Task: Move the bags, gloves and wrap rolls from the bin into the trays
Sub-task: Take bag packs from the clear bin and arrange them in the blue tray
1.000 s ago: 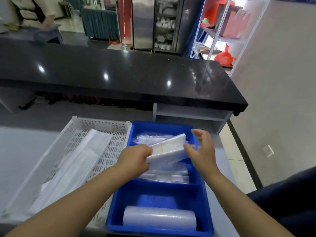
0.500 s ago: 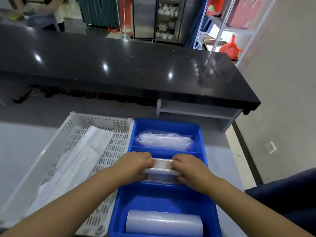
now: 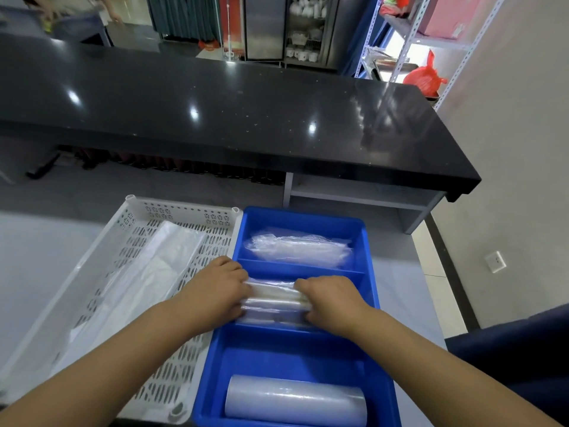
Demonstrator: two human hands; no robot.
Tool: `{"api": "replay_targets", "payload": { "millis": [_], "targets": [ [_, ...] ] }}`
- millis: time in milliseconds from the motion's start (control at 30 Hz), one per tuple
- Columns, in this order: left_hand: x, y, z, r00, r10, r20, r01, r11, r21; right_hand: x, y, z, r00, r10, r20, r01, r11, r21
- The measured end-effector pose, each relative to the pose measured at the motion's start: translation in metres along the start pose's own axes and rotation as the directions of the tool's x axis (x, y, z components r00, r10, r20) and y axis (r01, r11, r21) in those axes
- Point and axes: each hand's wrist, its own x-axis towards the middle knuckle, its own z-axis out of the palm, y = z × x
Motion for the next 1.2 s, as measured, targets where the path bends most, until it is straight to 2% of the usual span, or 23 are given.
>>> {"api": "replay_targets", "payload": {
  "millis": [100,167,267,300,333,400,467,533,567,767,933,1033,1100,1200],
  "targets": [
    [-0.004,-0.007,-0.011,0.997,-0.064,0.033,0.068,0.99,-0.122,0.002,0.005,-0.006,0.997,0.059,-0.04,-0.057,0.997,0.05],
    [-0.007,-0.007,-0.023,0.983,-0.119,-0.137,0.088,0.974,-0.208,-0.001,0.01,-0.013,0.991,0.103,-0.088,-0.095,0.991,0.091],
    [-0.005,0.006,-0.033,0.847,-0.174,-0.503,0.064,0.972,-0.228,-0.009,0.023,-0.031,0.963,0.194,-0.187,-0.168,0.975,0.145],
    [-0.002,0.012,-0.034,0.82,-0.168,-0.547,0.04,0.97,-0.238,-0.011,0.028,-0.038,0.951,0.226,-0.211,-0.193,0.967,0.168],
    [0.004,0.019,-0.033,0.828,-0.147,-0.541,0.012,0.969,-0.245,-0.012,0.033,-0.045,0.94,0.257,-0.223,-0.214,0.956,0.199],
    [0.018,0.035,-0.022,0.914,-0.082,-0.396,-0.004,0.977,-0.212,-0.015,0.041,-0.055,0.916,0.327,-0.231,-0.253,0.92,0.3],
    [0.038,0.047,-0.006,0.987,-0.086,-0.138,0.067,0.988,-0.137,-0.015,0.047,-0.059,0.887,0.388,-0.249,-0.276,0.88,0.387],
    [0.054,0.054,0.008,0.987,-0.128,0.093,0.135,0.988,-0.072,-0.015,0.05,-0.059,0.87,0.408,-0.277,-0.286,0.876,0.389],
    [0.06,0.056,0.013,0.978,-0.148,0.144,0.158,0.986,-0.056,-0.014,0.051,-0.058,0.866,0.408,-0.29,-0.289,0.88,0.376],
    [0.078,0.066,0.028,0.934,-0.325,0.149,0.337,0.94,-0.061,-0.018,0.061,-0.047,0.837,0.436,-0.329,-0.294,0.868,0.401],
    [0.081,0.07,0.031,0.926,-0.348,0.147,0.355,0.934,-0.027,-0.019,0.065,-0.044,0.832,0.448,-0.328,-0.28,0.848,0.45],
    [0.076,0.069,0.03,0.89,-0.388,0.242,0.439,0.871,-0.22,-0.017,0.064,-0.046,0.84,0.43,-0.33,-0.263,0.856,0.446],
    [0.071,0.068,0.03,0.874,-0.364,0.322,0.47,0.805,-0.363,-0.014,0.062,-0.048,0.85,0.403,-0.338,-0.246,0.873,0.422],
    [0.069,0.068,0.029,0.852,-0.345,0.395,0.51,0.72,-0.471,-0.009,0.058,-0.052,0.868,0.359,-0.343,-0.22,0.898,0.381]
  ]
}}
